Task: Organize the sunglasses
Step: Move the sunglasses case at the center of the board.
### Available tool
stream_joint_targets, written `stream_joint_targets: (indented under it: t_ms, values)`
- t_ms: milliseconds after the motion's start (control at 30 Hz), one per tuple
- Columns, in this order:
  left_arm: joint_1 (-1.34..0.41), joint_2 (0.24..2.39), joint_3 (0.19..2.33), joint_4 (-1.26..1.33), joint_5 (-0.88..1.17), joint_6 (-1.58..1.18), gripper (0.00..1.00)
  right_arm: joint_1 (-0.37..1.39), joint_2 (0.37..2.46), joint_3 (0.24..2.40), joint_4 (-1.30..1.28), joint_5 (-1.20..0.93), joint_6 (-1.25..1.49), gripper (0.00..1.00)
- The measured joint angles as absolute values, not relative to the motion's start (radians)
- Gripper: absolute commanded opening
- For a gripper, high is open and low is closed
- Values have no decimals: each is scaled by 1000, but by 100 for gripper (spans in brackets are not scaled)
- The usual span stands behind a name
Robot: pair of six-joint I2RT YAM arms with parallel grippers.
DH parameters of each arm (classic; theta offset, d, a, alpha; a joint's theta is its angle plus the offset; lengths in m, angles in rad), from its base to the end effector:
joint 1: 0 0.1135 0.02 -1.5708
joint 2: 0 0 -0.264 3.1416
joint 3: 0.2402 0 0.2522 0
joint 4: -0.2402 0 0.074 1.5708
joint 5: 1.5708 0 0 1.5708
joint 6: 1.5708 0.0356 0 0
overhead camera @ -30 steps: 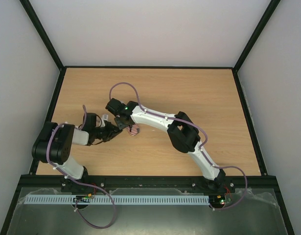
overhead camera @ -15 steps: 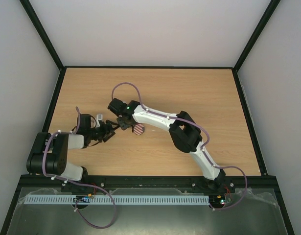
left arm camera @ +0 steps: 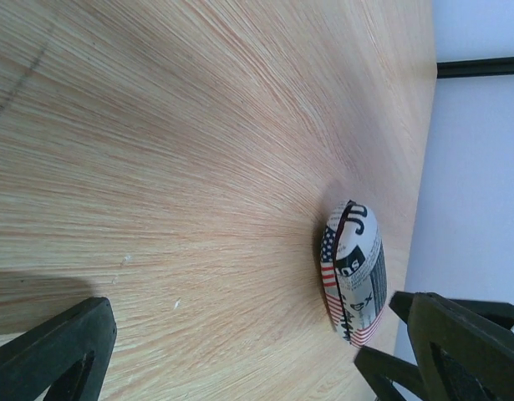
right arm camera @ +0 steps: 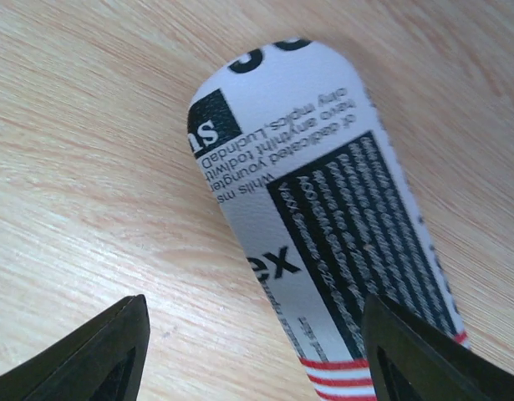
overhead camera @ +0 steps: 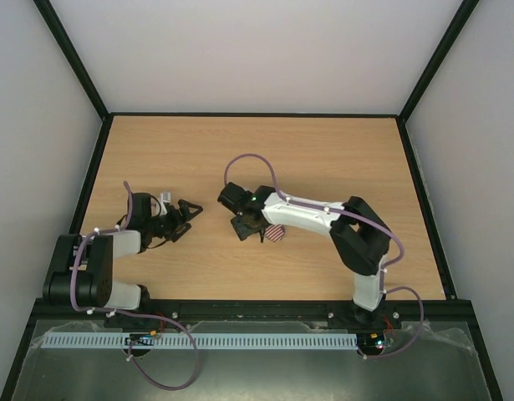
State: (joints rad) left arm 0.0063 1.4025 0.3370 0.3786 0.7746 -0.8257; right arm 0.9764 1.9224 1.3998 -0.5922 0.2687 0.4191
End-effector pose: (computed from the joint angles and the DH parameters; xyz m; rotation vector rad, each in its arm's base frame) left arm 0.2239 -0.0235 0.1254 -0.5247 2.2892 -1.2974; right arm 0.2323 0.3268 0.1938 -0.6419 2.5424 0.1193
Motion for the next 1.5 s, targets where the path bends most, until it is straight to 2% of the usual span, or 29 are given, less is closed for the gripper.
stream_joint_targets:
  t_ms: [167,233,367,500,667,800,1267,1500]
  values:
    - [6,1401,344,365,767,-822,99,975,1795,1308,-536,262,418,71]
    - [6,1399,344,362,765,-820,99,974,1749,1285,-510,262,419,66]
    - [6,1389,347,343,757,-817,99,967,1695,1247,-481,264,429,46]
    - [6,1364,347,310,748,-812,99,961,1628,1108,-444,249,473,40]
    - [6,1344,347,293,746,-811,99,960,1538,935,-431,207,542,40]
    - [6,1327,347,267,746,-802,99,955,1523,877,-397,188,578,40]
    - [6,1269,347,194,736,-768,99,862,1655,895,-286,163,614,40]
    - [6,1269,347,191,731,-768,99,873,1677,929,-261,139,654,50]
